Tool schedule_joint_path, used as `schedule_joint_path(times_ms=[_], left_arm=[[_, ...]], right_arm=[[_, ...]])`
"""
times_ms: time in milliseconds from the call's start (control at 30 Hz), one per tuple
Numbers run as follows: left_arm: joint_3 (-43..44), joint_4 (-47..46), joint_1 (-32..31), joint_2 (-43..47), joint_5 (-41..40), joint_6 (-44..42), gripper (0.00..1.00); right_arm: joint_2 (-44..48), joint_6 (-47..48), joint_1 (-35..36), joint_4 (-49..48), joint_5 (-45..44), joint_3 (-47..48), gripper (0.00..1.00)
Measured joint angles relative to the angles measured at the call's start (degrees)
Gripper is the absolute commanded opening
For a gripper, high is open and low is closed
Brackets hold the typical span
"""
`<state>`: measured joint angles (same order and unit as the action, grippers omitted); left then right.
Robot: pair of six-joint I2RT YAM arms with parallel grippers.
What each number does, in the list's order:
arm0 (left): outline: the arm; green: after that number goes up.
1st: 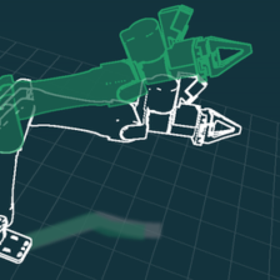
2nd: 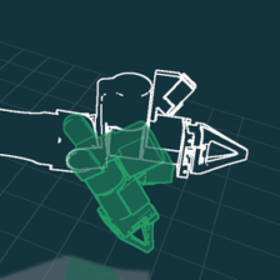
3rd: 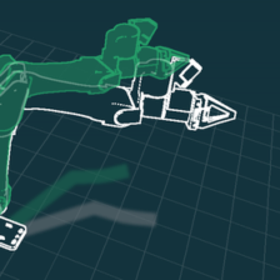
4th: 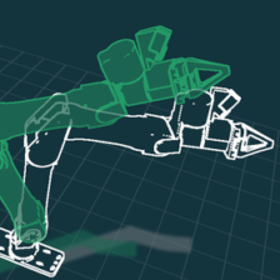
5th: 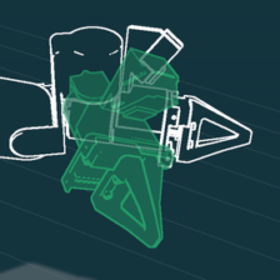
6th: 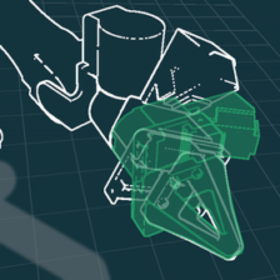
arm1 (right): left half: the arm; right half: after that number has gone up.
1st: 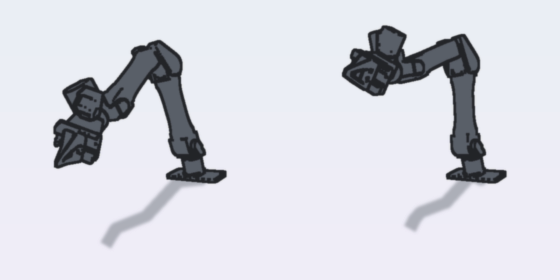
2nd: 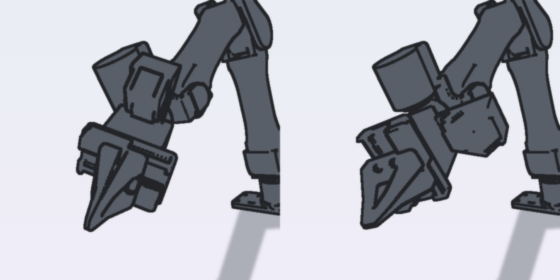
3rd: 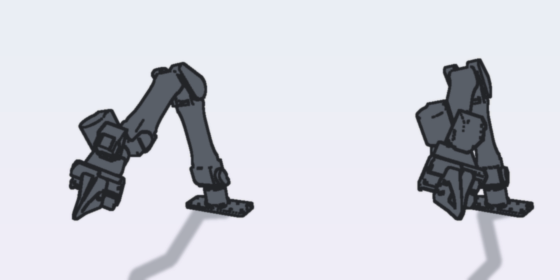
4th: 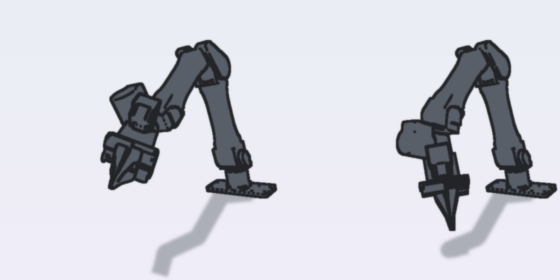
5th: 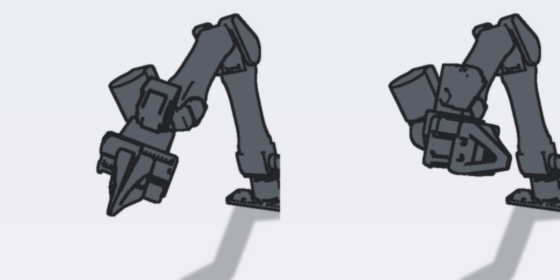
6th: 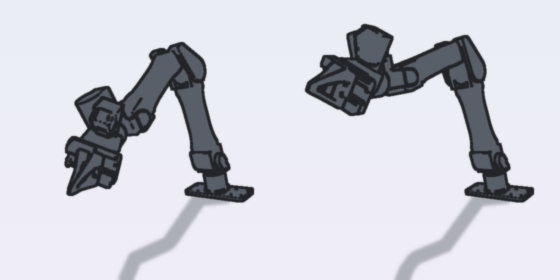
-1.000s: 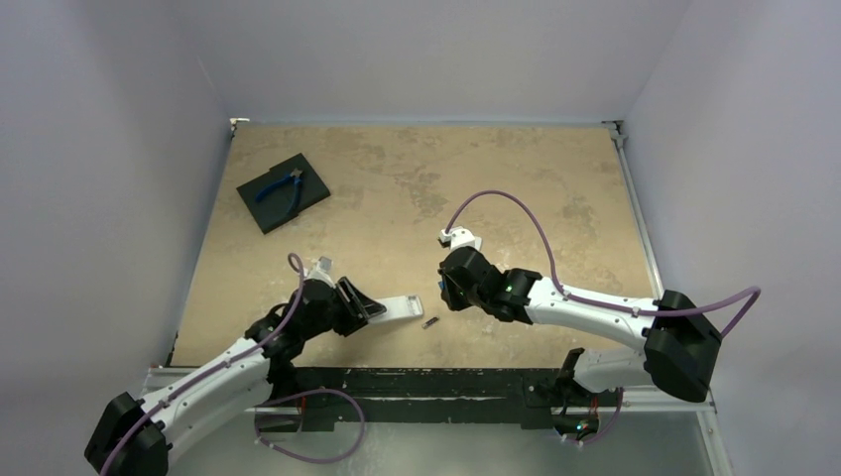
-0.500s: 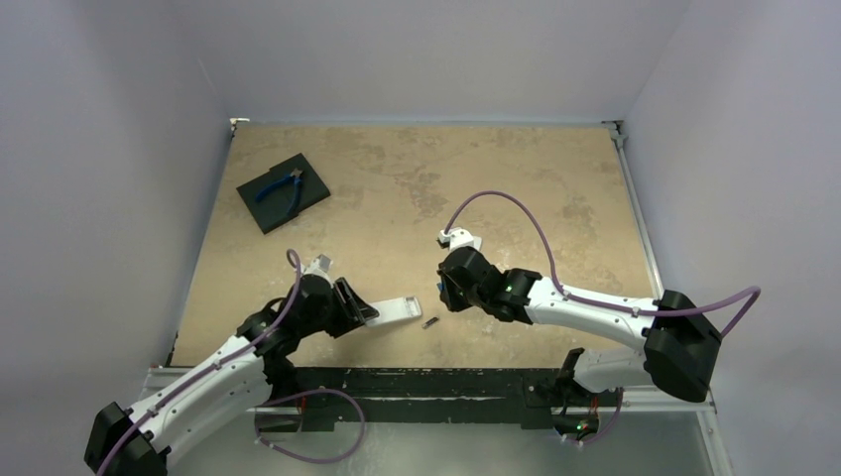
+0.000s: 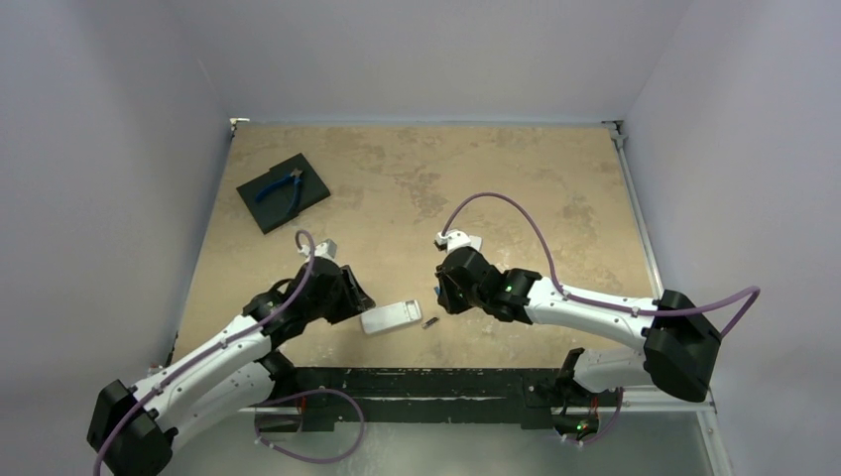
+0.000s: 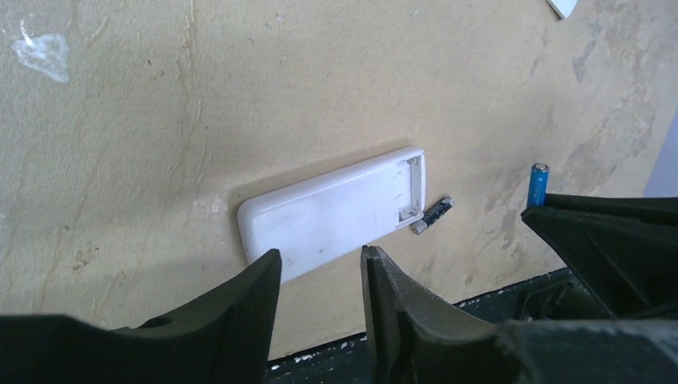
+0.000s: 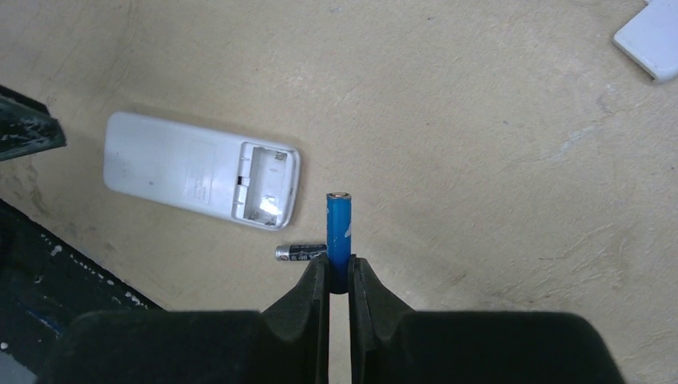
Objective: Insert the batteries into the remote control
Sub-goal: Place the remote control at the center of the board, then adjust the remote control at the center of the board.
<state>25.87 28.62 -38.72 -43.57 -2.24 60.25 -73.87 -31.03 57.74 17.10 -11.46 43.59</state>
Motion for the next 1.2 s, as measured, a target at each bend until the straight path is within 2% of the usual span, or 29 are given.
schedule_joint_path(times_ms=[233, 400, 567, 1200], left_arm=[[0.5, -4.7, 0.0, -6.8, -0.9, -4.3, 0.25], [1.8, -7.0, 0.0, -10.8, -2.1, -6.8, 0.12], [3.2, -9.8, 0.0, -14.6, -3.1, -9.2, 0.0], [3.3, -14.6, 0.4, -23.9, -3.0, -13.4, 0.0]], right_arm=[[0.0, 0.8, 1.5, -1.3, 4.0, 0.0, 0.0], [-0.4, 0.9, 5.0, -2.0, 5.4, 0.0, 0.0], [-2.5, 0.8, 5.6, -2.2, 5.5, 0.0, 0.0], [-8.1, 0.6, 5.6, -1.4, 4.6, 3.1, 0.0]])
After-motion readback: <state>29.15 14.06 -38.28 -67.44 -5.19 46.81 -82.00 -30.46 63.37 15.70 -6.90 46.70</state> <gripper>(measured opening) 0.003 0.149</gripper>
